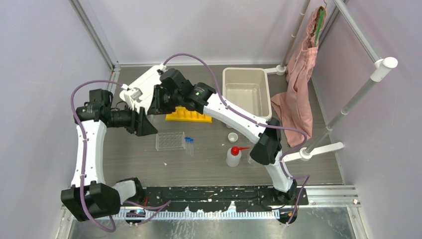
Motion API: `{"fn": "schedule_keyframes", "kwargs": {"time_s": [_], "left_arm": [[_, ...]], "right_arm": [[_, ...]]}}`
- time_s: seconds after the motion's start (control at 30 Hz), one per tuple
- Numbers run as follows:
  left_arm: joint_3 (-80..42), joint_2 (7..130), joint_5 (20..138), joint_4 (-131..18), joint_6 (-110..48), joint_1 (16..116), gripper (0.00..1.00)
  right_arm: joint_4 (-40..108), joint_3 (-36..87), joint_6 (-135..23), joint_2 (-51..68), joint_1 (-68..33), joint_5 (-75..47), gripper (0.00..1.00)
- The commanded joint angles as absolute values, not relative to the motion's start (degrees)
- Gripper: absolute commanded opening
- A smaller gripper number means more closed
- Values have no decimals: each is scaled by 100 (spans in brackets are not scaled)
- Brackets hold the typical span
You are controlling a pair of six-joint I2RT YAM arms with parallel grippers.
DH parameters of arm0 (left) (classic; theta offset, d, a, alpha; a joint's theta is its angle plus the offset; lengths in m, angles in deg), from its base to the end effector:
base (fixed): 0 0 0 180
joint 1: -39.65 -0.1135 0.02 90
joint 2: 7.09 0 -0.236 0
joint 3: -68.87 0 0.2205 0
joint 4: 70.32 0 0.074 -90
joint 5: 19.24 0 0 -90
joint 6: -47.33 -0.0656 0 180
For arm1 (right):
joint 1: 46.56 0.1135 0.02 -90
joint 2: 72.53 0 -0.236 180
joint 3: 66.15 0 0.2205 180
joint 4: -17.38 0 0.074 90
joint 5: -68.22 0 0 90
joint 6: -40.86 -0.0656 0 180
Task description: Organize the chemistry lab equipment
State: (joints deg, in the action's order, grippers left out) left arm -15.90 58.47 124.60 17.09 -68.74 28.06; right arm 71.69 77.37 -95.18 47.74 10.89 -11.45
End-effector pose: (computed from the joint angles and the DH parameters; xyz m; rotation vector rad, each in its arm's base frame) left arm 0.1796 -0.0172 0.2963 0.5176 2.2735 -0.9710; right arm 0.2377 0.3943 0.3329 -0.3562 2.3470 1.1847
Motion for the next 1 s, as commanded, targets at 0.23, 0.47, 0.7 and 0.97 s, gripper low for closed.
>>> {"fn": "schedule_keyframes", "kwargs": {"time_s": [0.23,0.47,0.7,0.97], "left_arm": [[-1917,6225,11538,1162,-5740,2781,100],[-2199,6459,10695,1000,-5318,2637,100],[-2250,6646,10342,862,-5085,2102,100],[-2109,6776,10321,814,-5112,1858,99]], "right_arm": [[7301,7049,-8363,3904,1078,-2692,1],[6252,5860,-7492,3628,1466,-3862,1],[4098,4423,-6502,3434,1916,-4121,1],[2501,3994,-5752,4057,2277,-4305,1]]}}
